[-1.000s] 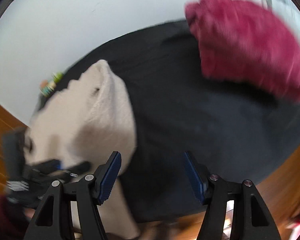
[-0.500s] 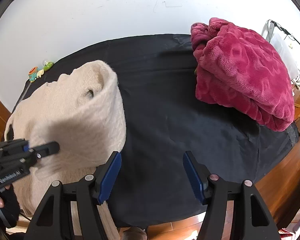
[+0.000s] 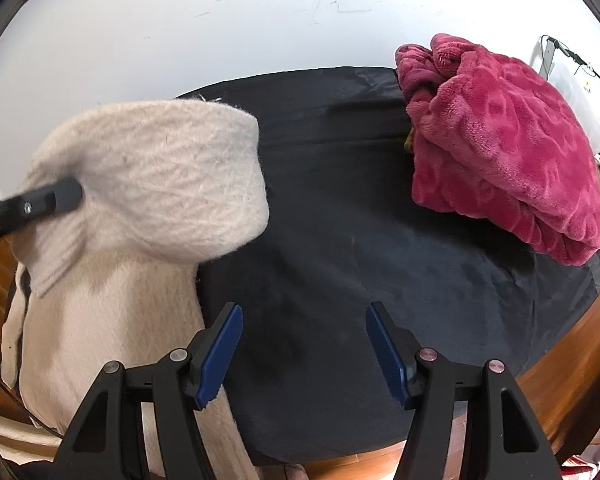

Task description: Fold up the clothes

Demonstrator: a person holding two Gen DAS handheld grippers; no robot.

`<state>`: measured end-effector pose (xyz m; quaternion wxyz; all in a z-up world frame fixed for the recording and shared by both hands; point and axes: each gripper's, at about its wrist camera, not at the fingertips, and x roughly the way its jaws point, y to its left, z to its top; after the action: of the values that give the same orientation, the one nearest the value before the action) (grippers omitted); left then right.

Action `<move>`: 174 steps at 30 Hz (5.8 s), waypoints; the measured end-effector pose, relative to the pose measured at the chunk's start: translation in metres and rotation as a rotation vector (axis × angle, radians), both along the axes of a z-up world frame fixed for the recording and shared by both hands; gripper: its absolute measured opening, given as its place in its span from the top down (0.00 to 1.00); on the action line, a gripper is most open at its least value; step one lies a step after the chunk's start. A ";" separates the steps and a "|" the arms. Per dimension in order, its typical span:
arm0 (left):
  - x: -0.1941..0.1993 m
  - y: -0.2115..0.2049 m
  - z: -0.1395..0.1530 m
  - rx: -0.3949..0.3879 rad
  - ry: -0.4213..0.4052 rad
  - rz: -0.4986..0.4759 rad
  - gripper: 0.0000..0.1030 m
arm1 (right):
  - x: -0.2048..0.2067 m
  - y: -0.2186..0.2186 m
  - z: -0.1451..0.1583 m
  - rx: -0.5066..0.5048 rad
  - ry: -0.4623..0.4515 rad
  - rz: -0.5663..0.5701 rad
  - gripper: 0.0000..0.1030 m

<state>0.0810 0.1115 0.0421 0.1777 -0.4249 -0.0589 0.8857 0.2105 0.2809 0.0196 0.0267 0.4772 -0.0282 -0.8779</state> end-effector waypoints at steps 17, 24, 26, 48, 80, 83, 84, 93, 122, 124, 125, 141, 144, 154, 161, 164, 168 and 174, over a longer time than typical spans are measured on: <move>-0.069 -0.050 0.074 0.084 0.093 0.030 0.83 | -0.031 -0.017 -0.012 -0.057 -0.033 -0.043 0.36; -0.090 -0.076 0.112 0.160 0.141 0.043 0.83 | -0.047 -0.029 -0.017 -0.077 -0.048 -0.053 0.36; -0.093 -0.084 0.119 0.182 0.147 0.045 0.83 | -0.053 -0.034 -0.017 -0.092 -0.052 -0.046 0.36; -0.080 -0.212 0.042 0.275 -0.081 0.264 0.83 | -0.156 -0.070 -0.048 -0.141 -0.052 -0.109 0.36; -0.079 -0.242 -0.118 -0.258 -0.359 0.354 0.63 | -0.155 -0.081 -0.057 -0.068 -0.115 -0.063 0.36; -0.079 -0.238 -0.119 -0.299 -0.335 0.359 0.58 | -0.149 -0.088 -0.046 -0.053 -0.094 -0.038 0.36; -0.079 -0.238 -0.119 -0.303 -0.333 0.362 0.56 | -0.147 -0.092 -0.042 -0.043 -0.086 -0.026 0.36; -0.081 -0.235 -0.124 -0.320 -0.326 0.368 0.49 | -0.179 -0.151 -0.022 -0.038 -0.004 0.135 0.36; -0.094 -0.245 -0.125 -0.300 -0.285 0.417 0.24 | -0.267 -0.222 -0.081 0.074 -0.152 0.322 0.20; -0.096 -0.246 -0.131 -0.303 -0.298 0.417 0.24 | -0.271 -0.224 -0.088 0.087 -0.151 0.329 0.17; -0.096 -0.246 -0.134 -0.303 -0.303 0.418 0.23 | -0.273 -0.226 -0.092 0.094 -0.149 0.332 0.16; -0.092 -0.249 -0.133 -0.297 -0.290 0.428 0.18 | -0.283 -0.239 -0.077 0.105 -0.109 0.313 0.04; -0.087 -0.247 -0.127 -0.295 -0.279 0.431 0.18 | -0.274 -0.252 -0.073 0.100 -0.098 0.335 0.04; -0.077 -0.233 -0.117 -0.296 -0.268 0.409 0.18 | -0.227 -0.244 -0.091 0.121 -0.154 0.353 0.04; -0.072 -0.232 -0.123 -0.312 -0.289 0.401 0.18 | -0.224 -0.245 -0.099 0.116 -0.160 0.345 0.01; -0.070 -0.235 -0.127 -0.313 -0.302 0.400 0.18 | -0.227 -0.247 -0.100 0.114 -0.156 0.344 0.01; -0.067 -0.239 -0.129 -0.299 -0.304 0.402 0.18 | -0.229 -0.250 -0.101 0.115 -0.153 0.343 0.01; -0.064 -0.236 -0.123 -0.312 -0.297 0.411 0.18 | -0.222 -0.251 -0.087 0.099 -0.144 0.326 0.01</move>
<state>0.0175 -0.1245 -0.0806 -0.0833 -0.5513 -0.0324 0.8295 -0.0117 0.0295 -0.0674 0.1432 0.5379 0.0909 -0.8258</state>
